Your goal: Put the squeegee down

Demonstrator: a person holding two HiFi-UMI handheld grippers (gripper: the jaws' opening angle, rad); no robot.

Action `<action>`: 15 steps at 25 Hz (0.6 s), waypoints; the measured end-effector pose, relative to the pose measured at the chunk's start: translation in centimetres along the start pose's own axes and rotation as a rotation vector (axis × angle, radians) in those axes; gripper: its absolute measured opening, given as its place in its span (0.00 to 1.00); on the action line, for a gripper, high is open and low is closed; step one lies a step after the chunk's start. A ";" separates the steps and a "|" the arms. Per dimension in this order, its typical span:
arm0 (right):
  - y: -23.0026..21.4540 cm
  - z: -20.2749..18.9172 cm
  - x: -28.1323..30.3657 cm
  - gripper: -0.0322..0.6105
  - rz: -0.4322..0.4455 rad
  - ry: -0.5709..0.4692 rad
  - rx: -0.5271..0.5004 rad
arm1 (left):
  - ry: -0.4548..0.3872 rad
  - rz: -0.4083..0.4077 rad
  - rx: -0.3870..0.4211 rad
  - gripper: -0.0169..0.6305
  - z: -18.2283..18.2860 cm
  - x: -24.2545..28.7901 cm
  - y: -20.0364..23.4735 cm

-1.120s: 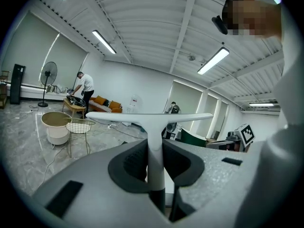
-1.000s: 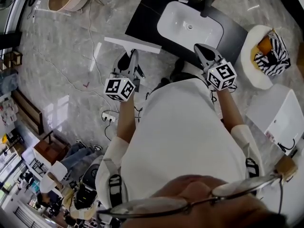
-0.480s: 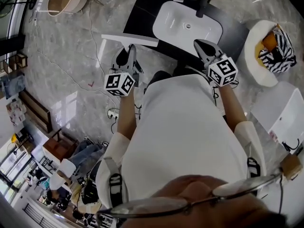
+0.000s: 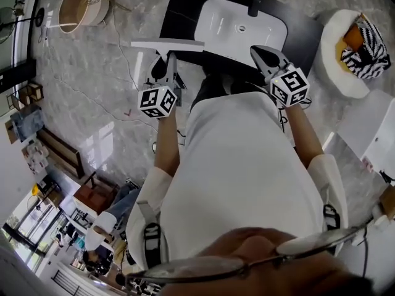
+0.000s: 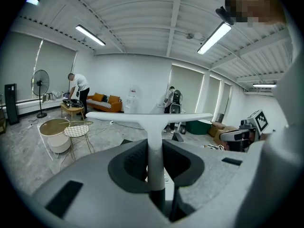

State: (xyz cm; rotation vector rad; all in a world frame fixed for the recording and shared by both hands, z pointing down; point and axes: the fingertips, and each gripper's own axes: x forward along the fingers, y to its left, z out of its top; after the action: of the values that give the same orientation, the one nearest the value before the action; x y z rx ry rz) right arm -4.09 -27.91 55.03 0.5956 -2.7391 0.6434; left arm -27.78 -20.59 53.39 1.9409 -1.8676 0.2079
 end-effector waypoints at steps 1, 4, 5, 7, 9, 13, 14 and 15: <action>-0.1 0.0 0.1 0.06 -0.009 -0.003 0.002 | 0.008 -0.006 0.007 0.14 -0.1 0.5 0.2; -0.7 0.2 0.4 0.06 -0.043 -0.012 0.013 | 0.035 -0.024 0.029 0.14 -0.3 2.2 1.0; -0.9 0.3 0.5 0.06 -0.058 -0.015 0.019 | 0.045 -0.031 0.033 0.14 -0.4 2.9 1.3; -1.4 0.4 0.9 0.06 -0.089 -0.017 0.031 | 0.067 -0.046 0.039 0.14 -0.7 4.3 2.1; -1.6 0.4 1.3 0.06 -0.119 -0.018 0.045 | 0.091 -0.062 0.048 0.14 -1.1 5.8 3.1; -1.7 0.6 2.3 0.06 -0.169 -0.012 0.058 | 0.130 -0.090 0.061 0.14 -1.7 8.9 5.0; -1.7 0.7 2.6 0.06 -0.180 -0.009 0.063 | 0.140 -0.095 0.062 0.14 -1.9 9.7 5.6; -1.8 0.7 2.8 0.06 -0.191 -0.007 0.069 | 0.151 -0.099 0.065 0.14 -2.2 10.5 6.1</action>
State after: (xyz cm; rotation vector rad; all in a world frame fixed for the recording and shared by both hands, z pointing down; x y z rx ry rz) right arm -5.92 -30.63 56.00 0.8639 -2.6319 0.6921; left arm -32.55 -29.29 60.79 1.9954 -1.6840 0.3778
